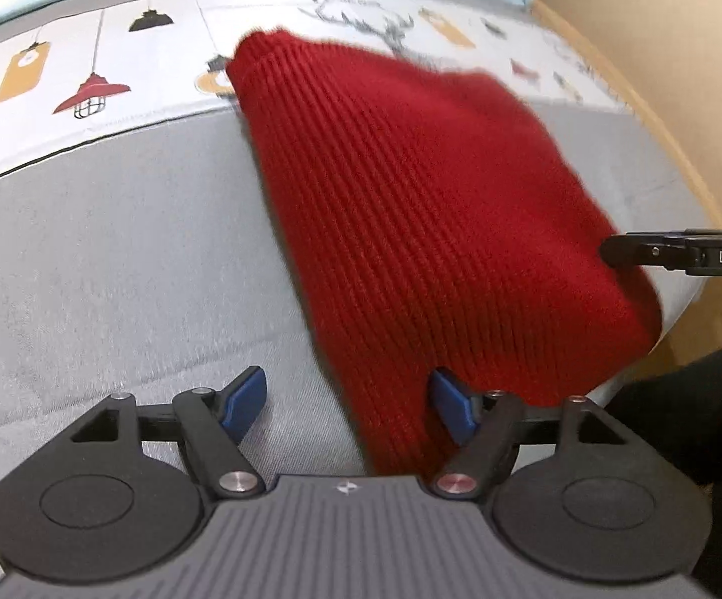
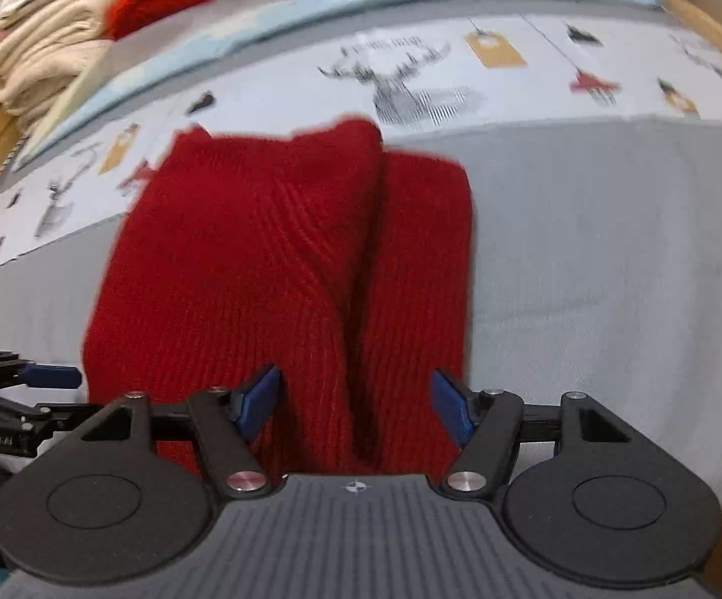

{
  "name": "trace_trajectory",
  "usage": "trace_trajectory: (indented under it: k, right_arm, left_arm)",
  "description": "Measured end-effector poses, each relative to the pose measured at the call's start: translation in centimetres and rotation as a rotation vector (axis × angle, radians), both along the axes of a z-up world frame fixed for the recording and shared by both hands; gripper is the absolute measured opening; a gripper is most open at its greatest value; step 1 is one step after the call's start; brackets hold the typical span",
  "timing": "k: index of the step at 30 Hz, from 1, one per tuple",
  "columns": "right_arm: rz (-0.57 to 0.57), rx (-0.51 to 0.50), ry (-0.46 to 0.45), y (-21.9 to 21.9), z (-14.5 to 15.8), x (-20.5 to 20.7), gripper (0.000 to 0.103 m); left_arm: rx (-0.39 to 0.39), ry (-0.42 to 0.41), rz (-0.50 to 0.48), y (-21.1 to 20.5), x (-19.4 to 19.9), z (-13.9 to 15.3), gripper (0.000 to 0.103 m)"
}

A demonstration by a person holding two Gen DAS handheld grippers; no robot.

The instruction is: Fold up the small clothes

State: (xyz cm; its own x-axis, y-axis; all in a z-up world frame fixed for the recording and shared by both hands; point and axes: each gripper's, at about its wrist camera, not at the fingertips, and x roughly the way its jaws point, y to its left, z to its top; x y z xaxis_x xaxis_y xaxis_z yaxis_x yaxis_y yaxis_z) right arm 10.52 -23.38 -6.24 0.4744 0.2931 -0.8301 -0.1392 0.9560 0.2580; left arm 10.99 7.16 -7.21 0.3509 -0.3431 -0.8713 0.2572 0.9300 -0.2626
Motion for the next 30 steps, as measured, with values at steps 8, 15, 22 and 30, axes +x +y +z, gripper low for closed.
trace_trajectory:
  k: [8, 15, 22, 30]
  right_arm:
    - [-0.099, 0.080, 0.165, -4.1, -3.2, 6.2, 0.070]
    - [-0.160, 0.237, 0.240, -4.0, -6.2, 7.9, 0.069]
    - [-0.136, 0.278, 0.224, -3.2, -6.2, 9.0, 0.043]
    - [-0.150, 0.328, 0.105, -1.9, -4.6, 10.9, 0.027]
  left_arm:
    - [-0.164, -0.056, 0.209, 2.5, 2.4, 1.5, 0.079]
    - [-0.305, 0.045, 0.325, 2.6, 6.0, -0.8, 0.085]
    - [-0.466, 0.145, 0.358, 2.5, 9.3, -4.3, 0.089]
    - [-0.221, -0.138, 0.282, -0.3, 10.6, 2.7, 0.056]
